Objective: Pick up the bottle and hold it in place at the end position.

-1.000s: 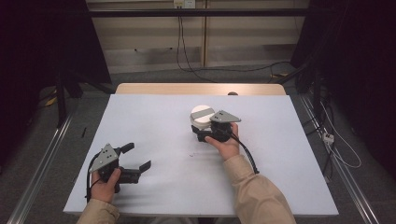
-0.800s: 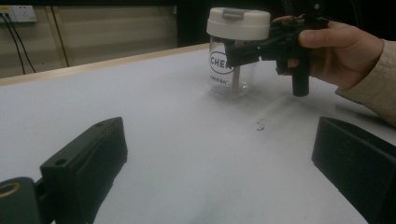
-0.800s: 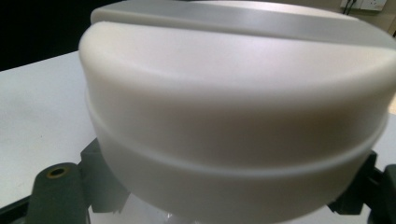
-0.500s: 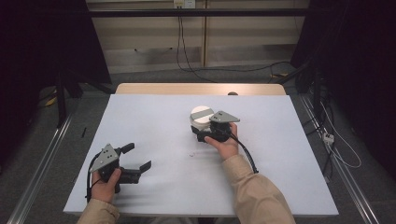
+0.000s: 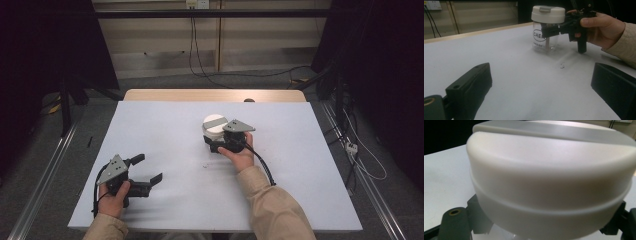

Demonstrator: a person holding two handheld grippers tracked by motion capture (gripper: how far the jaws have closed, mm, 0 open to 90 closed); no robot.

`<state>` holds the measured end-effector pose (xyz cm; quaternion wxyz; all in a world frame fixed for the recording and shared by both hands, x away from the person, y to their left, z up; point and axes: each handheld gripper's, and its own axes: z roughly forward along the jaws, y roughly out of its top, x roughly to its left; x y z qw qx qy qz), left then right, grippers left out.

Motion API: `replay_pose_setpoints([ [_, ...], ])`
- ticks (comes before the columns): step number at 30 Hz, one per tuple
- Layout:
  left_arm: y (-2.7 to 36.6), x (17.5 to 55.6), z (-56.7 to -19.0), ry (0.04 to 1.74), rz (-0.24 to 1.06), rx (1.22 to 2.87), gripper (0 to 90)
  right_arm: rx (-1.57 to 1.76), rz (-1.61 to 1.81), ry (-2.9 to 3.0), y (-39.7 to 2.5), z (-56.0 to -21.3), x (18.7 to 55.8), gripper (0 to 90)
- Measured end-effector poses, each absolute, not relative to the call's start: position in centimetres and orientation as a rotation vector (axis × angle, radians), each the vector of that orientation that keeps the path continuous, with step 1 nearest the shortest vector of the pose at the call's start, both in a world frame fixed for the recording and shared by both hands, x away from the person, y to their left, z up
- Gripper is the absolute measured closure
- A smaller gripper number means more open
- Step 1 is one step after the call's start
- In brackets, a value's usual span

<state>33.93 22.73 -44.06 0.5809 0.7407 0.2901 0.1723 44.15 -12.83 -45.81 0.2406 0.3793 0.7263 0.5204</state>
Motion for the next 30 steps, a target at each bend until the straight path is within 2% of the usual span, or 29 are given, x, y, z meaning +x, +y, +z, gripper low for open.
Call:
replay_pose_setpoints([
  [30, 20.3, 36.1, -43.6, 0.710, 0.351, 1.730, 3.0, 0.996, 1.415, 2.000, -12.9, -46.0, 44.0, 18.4],
])
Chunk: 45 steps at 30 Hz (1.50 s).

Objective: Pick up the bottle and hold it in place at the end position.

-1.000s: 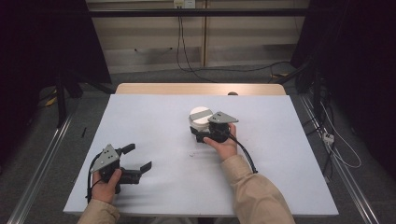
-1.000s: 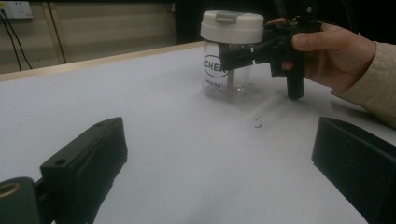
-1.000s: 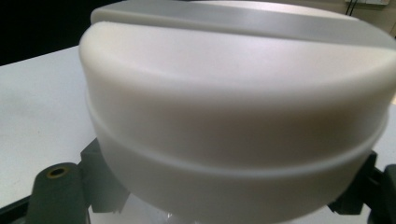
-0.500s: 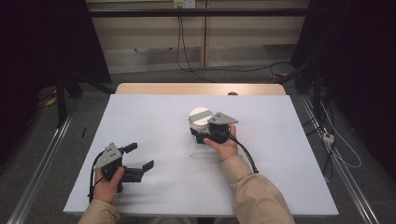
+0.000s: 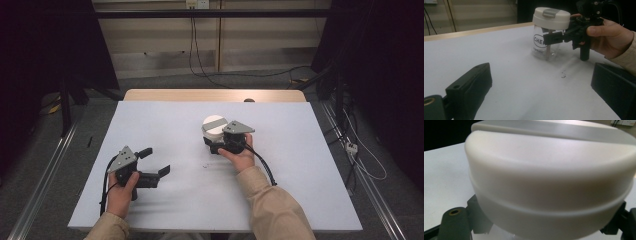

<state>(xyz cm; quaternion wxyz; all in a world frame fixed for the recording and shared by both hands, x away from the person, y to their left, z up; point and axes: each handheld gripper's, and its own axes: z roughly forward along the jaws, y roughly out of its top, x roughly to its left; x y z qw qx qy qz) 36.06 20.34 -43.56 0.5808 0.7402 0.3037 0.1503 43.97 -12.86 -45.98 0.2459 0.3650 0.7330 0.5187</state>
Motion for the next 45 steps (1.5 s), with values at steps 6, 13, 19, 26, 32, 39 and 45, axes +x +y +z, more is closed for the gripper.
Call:
replay_pose_setpoints([
  [6, 19.7, 36.4, -43.3, 0.707, 0.336, 1.745, 2.9, 0.996, 1.414, 2.001, -12.9, -46.0, 44.0, 18.4],
  [13, 18.6, 37.1, -43.1, 0.705, 0.312, 1.755, 3.0, 0.996, 1.412, 2.002, -12.9, -46.0, 44.0, 18.4],
  [19, 17.5, 37.7, -42.7, 0.683, 0.303, 1.758, 2.9, 0.994, 1.412, 2.003, -12.9, -46.0, 44.0, 18.5],
  [26, 16.3, 38.5, -42.4, 0.665, 0.299, 1.762, 2.9, 0.992, 1.409, 2.005, -12.9, -46.0, 44.0, 18.4],
  [32, 15.6, 39.2, -42.2, 0.664, 0.297, 1.770, 3.0, 0.992, 1.408, 2.006, -12.9, -46.0, 44.0, 18.4],
  [39, 14.6, 39.7, -42.0, 0.662, 0.270, 1.764, 2.9, 0.988, 1.407, 2.008, -12.9, -46.0, 44.0, 18.4],
  [45, 13.8, 40.1, -41.9, 0.652, 0.262, 1.772, 3.0, 0.990, 1.402, 2.009, -12.9, -45.9, 43.9, 18.4],
])
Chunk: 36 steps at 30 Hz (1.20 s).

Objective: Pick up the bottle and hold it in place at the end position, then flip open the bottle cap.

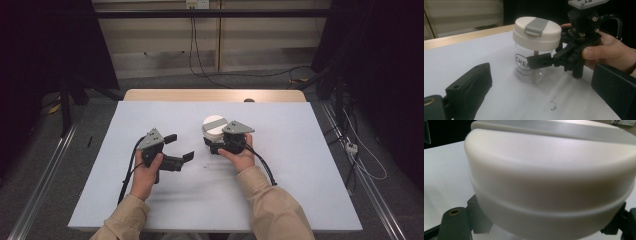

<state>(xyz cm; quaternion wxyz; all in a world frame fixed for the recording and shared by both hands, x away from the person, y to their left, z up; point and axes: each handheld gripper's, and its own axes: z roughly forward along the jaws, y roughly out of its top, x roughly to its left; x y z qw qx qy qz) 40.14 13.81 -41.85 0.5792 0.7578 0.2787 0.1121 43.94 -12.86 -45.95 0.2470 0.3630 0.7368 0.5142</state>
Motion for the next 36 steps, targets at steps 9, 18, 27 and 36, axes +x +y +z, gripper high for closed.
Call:
replay_pose_setpoints([
  [9, 13.4, 40.5, -42.0, 0.652, 0.257, 1.775, 2.9, 0.990, 1.403, 2.010, -12.9, -46.0, 44.0, 18.4],
  [18, 12.7, 41.1, -41.9, 0.656, 0.272, 1.785, 2.9, 0.990, 1.404, 2.009, -12.9, -46.0, 44.0, 18.5],
  [27, 11.3, 42.2, -42.0, 0.643, 0.236, 1.773, 2.7, 0.993, 1.402, 2.011, -12.9, -46.0, 44.0, 18.5],
  [36, 10.6, 42.9, -41.9, 0.640, 0.233, 1.774, 7.2, 0.993, 1.402, 2.012, -12.9, -46.0, 43.9, 18.5],
])
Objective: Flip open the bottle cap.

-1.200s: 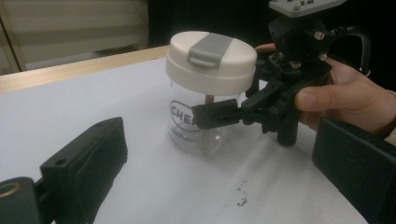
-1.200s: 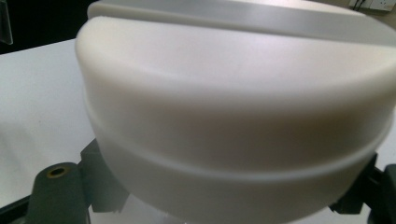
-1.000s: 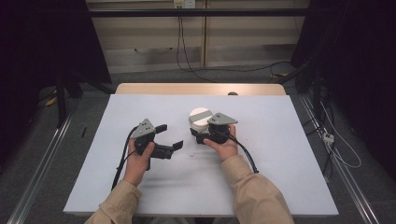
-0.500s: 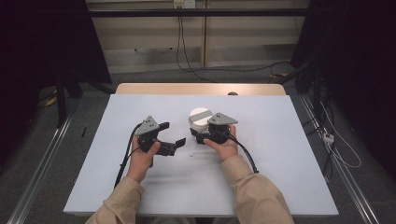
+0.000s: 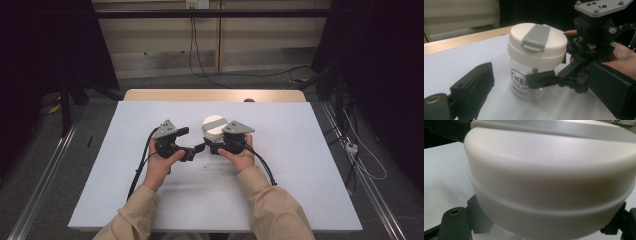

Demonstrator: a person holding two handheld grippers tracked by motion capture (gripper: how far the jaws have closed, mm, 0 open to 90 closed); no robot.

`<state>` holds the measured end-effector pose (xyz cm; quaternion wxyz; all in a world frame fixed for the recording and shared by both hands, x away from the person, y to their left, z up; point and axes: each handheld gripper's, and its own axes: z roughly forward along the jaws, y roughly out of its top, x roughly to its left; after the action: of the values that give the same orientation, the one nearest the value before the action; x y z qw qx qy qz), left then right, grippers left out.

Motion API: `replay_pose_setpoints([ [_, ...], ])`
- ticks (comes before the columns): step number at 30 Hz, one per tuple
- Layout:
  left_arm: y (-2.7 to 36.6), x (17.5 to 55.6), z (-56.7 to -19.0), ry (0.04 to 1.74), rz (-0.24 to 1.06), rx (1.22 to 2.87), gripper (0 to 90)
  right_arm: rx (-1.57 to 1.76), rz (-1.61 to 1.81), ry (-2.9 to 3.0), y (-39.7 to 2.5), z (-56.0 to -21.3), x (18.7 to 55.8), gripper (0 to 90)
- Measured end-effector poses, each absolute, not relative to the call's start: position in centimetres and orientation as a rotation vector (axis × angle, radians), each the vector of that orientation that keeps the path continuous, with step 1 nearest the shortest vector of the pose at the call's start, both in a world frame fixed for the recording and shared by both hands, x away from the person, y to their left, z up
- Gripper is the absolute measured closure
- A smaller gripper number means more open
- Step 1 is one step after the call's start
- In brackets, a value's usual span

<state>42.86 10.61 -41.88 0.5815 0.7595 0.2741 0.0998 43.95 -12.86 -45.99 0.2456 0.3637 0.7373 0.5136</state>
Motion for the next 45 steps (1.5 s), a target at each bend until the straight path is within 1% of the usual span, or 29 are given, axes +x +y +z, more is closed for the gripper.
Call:
replay_pose_setpoints([
  [6, 10.5, 43.2, -42.0, 0.650, 0.235, 1.767, 17.9, 0.993, 1.401, 2.013, -12.9, -46.0, 44.0, 18.4],
  [11, 10.7, 43.3, -41.9, 0.654, 0.237, 1.785, 28.7, 0.992, 1.401, 2.014, -12.9, -46.0, 44.0, 18.4],
  [13, 10.8, 43.3, -41.9, 0.665, 0.225, 1.790, 35.7, 0.992, 1.400, 2.013, -12.9, -46.0, 44.0, 18.4],
  [16, 10.7, 43.5, -41.7, 0.664, 0.219, 1.810, 43.5, 0.993, 1.399, 2.012, -12.8, -46.0, 43.9, 18.4],
  [19, 10.6, 43.6, -41.6, 0.677, 0.228, 1.818, 55.0, 0.993, 1.398, 2.013, -12.8, -46.0, 43.9, 18.5],
  [21, 10.5, 43.8, -41.5, 0.669, 0.221, 1.826, 59.9, 0.994, 1.399, 2.013, -12.8, -46.0, 43.9, 18.4],
  [25, 10.4, 44.0, -41.3, 0.667, 0.214, 1.839, 76.4, 0.993, 1.398, 2.014, -12.8, -46.0, 43.9, 18.4],
  [30, 10.5, 44.3, -41.4, 0.683, 0.184, 1.839, 89.4, 0.993, 1.398, 2.014, -12.8, -46.0, 44.0, 18.5],
  [45, 9.9, 44.7, -41.1, 0.689, 0.191, 1.853, 90.0, 0.990, 1.395, 2.016, -12.8, -46.0, 44.0, 18.4],
])
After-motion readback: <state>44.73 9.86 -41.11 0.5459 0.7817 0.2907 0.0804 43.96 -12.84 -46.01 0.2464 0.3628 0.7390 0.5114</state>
